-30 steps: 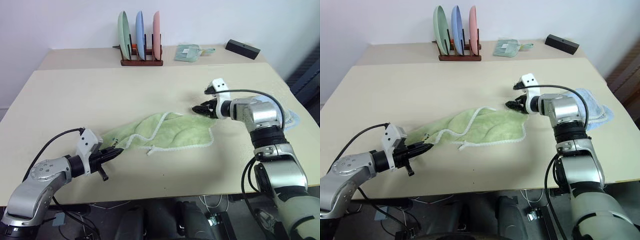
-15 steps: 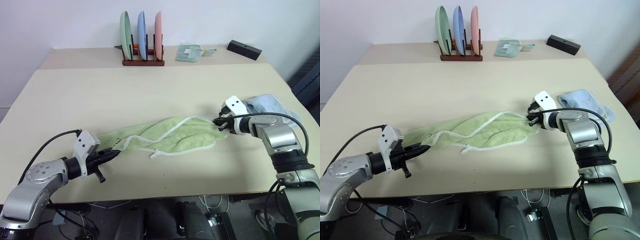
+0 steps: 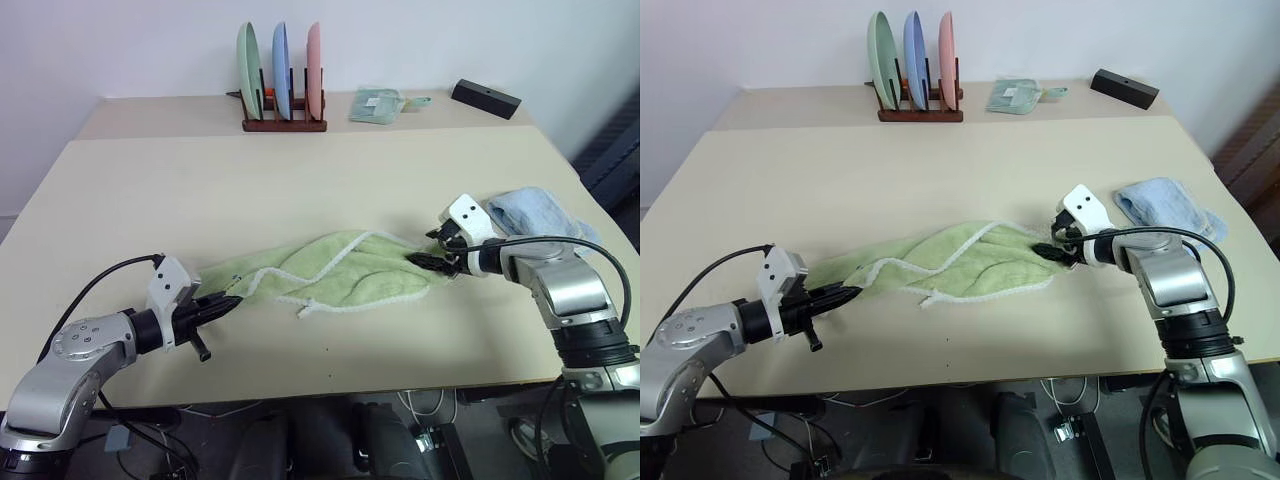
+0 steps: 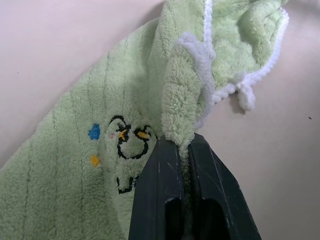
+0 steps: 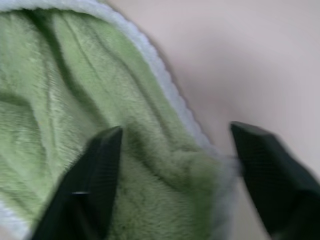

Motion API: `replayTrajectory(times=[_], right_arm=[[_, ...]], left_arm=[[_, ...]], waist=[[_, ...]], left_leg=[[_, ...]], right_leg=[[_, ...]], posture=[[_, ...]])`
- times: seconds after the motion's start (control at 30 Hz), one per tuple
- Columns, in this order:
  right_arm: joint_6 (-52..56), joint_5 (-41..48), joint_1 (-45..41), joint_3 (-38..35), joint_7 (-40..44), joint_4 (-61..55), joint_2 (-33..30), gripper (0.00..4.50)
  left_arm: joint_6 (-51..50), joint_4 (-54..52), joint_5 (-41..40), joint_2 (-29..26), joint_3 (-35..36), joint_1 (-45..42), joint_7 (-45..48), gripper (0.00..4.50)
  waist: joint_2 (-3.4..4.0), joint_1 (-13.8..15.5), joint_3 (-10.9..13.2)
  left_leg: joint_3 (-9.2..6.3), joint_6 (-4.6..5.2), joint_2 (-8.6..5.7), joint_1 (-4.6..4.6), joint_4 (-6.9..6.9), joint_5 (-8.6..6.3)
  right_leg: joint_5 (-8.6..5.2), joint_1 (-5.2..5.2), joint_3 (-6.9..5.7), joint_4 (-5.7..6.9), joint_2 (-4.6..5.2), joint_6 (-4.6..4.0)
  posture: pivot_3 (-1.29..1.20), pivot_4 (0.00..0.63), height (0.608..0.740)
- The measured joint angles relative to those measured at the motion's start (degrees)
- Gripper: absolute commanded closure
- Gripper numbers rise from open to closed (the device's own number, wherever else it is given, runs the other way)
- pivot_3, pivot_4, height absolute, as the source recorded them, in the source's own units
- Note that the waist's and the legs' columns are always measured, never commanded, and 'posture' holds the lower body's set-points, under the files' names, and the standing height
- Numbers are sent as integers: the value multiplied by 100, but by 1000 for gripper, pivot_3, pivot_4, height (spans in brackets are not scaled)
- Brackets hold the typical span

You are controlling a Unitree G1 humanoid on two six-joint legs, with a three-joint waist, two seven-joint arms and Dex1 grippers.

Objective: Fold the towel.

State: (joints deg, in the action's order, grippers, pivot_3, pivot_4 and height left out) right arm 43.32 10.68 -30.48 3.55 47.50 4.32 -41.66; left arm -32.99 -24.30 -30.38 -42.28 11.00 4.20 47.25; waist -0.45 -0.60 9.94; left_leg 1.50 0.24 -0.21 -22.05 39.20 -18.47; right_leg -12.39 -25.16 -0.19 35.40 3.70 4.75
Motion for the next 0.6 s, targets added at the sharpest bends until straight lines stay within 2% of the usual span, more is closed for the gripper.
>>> replayTrajectory(times=[0.23, 0.37, 0.6], right_arm=[[403, -41, -115, -80, -257, 472, -45, 1140], [948, 186, -429, -416, -344, 923, 6, 1140], [1370, 403, -522, -387, -85, 984, -76, 1140]], left_arm=[[11, 11, 30, 8, -17, -3, -2, 4500], [13, 14, 42, 12, -39, -3, -1, 4500], [70, 78, 76, 12, -78, -44, 7, 4500]], waist=[[0, -5, 0], [0, -5, 0], [0, -5, 0]], left_leg=[[2, 0, 0, 0, 0, 0], [2, 0, 0, 0, 0, 0], [3, 0, 0, 0, 0, 0]], right_leg=[[0, 0, 0, 0, -1, 0], [0, 0, 0, 0, -3, 0], [0, 0, 0, 1, -3, 1]], posture=[[0, 150, 740], [0, 150, 740], [0, 150, 740]])
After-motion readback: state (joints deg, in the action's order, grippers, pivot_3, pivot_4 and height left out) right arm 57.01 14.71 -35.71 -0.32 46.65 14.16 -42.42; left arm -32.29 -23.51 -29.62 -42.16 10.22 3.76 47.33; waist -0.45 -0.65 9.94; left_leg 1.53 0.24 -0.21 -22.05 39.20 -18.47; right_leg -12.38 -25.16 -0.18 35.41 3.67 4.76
